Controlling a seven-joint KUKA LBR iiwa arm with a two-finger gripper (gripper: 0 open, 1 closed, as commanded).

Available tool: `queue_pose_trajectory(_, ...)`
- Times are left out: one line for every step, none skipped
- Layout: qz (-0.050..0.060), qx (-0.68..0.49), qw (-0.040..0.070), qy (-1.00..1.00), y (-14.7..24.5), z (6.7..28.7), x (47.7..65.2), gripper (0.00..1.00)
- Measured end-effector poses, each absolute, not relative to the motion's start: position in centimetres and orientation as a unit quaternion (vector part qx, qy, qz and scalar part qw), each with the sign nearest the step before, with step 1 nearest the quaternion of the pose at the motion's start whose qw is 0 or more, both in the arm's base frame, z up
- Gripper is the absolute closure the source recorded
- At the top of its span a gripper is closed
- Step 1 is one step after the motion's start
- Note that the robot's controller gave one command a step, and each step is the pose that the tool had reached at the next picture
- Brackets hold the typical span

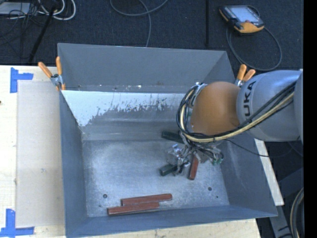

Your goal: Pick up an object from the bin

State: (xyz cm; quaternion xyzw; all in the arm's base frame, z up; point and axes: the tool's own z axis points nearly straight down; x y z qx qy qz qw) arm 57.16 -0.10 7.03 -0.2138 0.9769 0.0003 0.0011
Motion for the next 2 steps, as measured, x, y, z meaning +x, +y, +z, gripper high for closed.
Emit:
queue_pose_trajectory(0.000,-0.213,0.001,0.977,-0.1,7.0,57.2,1.00)
queue_pose_trajectory(-0.001,-0.232,0.005,0.973,-0.4,24.4,58.2,1.00)
